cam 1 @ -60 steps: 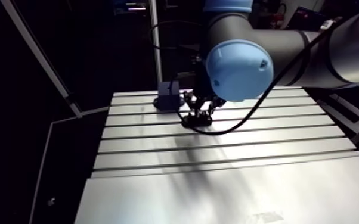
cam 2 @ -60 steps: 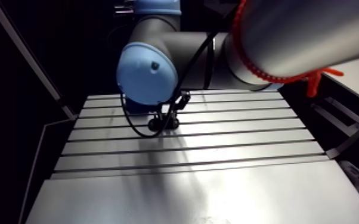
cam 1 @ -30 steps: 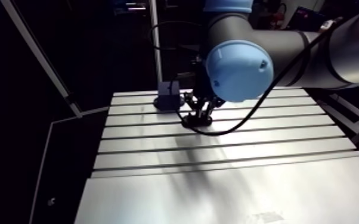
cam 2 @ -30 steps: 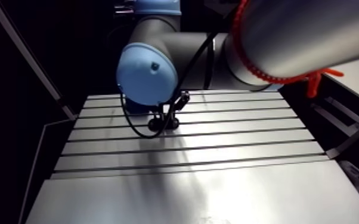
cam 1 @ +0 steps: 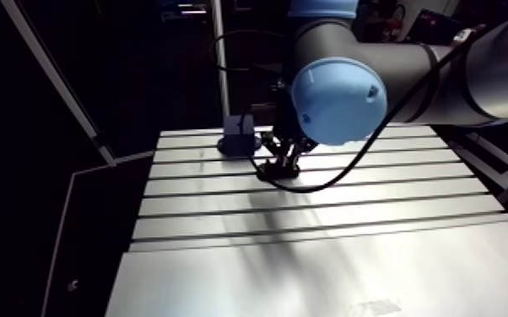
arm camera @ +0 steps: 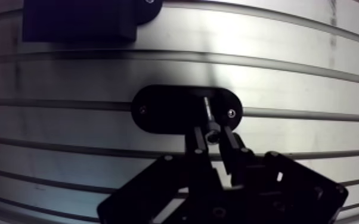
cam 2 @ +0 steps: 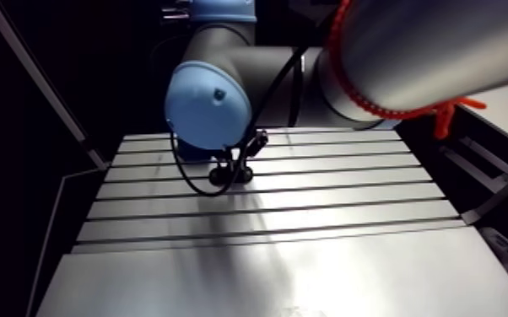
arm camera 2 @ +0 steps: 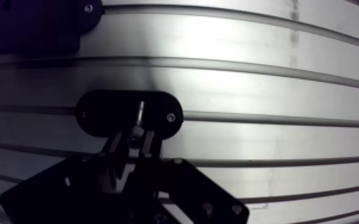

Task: Pick up the M10 bolt and insert it into the hole until fully seated.

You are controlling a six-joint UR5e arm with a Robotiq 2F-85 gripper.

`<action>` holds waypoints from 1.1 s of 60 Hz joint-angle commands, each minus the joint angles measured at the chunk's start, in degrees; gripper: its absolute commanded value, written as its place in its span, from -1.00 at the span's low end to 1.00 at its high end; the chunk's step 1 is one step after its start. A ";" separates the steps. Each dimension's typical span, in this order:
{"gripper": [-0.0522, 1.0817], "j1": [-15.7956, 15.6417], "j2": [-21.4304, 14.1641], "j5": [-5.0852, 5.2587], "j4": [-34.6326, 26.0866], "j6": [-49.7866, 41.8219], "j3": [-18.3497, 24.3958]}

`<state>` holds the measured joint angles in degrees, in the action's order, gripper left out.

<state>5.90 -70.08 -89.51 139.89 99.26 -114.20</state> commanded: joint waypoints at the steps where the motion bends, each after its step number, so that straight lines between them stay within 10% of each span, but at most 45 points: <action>1: 0.50 0.08 -0.01 0.00 0.00 0.10 -0.01; 35: 0.91 0.08 -2.53 0.27 -2.16 0.10 2.80; 66: 0.99 -0.25 -2.07 0.25 -30.18 -4.98 21.93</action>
<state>5.99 -72.81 -89.34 119.10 96.56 -100.18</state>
